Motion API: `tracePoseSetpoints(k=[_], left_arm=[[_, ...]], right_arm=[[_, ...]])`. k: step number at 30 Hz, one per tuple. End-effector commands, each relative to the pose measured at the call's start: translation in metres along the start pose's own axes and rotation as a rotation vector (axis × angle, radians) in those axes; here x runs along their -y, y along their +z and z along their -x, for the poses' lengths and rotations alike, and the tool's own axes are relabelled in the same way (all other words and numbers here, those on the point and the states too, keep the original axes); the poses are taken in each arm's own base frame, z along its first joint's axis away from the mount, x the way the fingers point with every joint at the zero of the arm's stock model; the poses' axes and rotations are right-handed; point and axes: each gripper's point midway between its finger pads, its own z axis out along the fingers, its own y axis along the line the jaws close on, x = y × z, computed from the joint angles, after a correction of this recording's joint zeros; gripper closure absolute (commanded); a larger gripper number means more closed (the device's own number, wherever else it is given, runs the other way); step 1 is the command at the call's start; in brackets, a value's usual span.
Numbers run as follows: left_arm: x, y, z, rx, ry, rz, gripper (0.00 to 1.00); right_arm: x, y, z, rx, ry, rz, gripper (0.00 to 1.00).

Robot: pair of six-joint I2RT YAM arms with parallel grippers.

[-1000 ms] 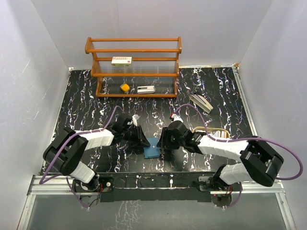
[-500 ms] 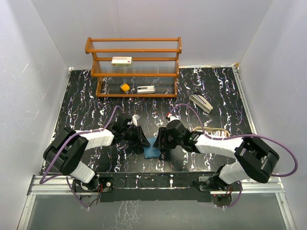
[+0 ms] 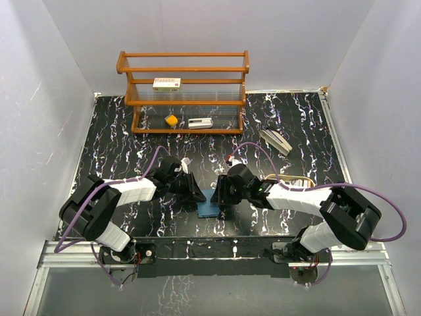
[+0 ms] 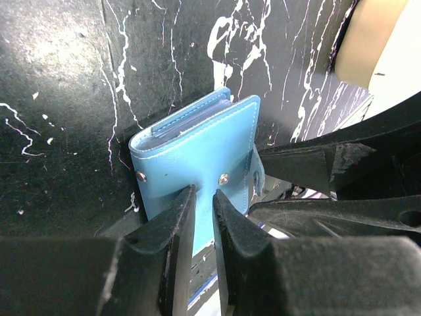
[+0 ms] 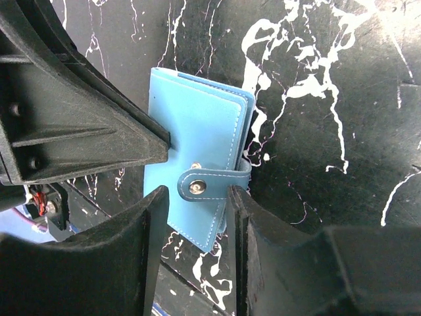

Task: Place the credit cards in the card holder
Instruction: Close the card holder at the center of the board.

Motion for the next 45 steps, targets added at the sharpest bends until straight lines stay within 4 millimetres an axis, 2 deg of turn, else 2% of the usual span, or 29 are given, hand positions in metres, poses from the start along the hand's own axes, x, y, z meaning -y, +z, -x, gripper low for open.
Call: tracePoseSetpoints(k=[1, 3, 6, 12, 15, 23, 28, 34, 45], left_arm=[[-0.024, 0.000, -0.016, -0.038, -0.023, 0.090, 0.83], [-0.023, -0.001, -0.014, -0.034, -0.019, 0.093, 0.83], [-0.022, -0.001, -0.014, -0.033, -0.018, 0.091, 0.84], [-0.021, -0.002, -0.014, -0.035, -0.018, 0.093, 0.83], [-0.021, -0.002, -0.015, -0.035, -0.017, 0.093, 0.83], [-0.024, 0.000, -0.016, -0.049, -0.022, 0.097, 0.83], [-0.022, 0.000, -0.015, -0.047, -0.022, 0.088, 0.83], [-0.024, 0.002, -0.018, -0.061, -0.021, 0.093, 0.83], [-0.022, 0.003, -0.018, -0.062, -0.024, 0.080, 0.83]], right_arm=[[-0.036, -0.013, 0.022, 0.047, 0.011, 0.115, 0.59], [-0.042, -0.021, 0.030, 0.069, 0.013, 0.128, 0.57], [-0.041, -0.028, 0.039, 0.103, 0.013, 0.106, 0.56], [-0.019, -0.030, 0.043, 0.123, 0.058, 0.052, 0.70], [-0.012, -0.027, 0.043, 0.117, 0.104, 0.064, 0.68], [-0.012, -0.011, 0.030, 0.054, 0.154, 0.113, 0.59], [-0.020, -0.004, 0.025, 0.018, 0.130, 0.164, 0.64], [-0.019, 0.000, 0.020, -0.008, 0.122, 0.176, 0.71], [-0.016, 0.004, 0.014, -0.043, 0.124, 0.156, 0.70]])
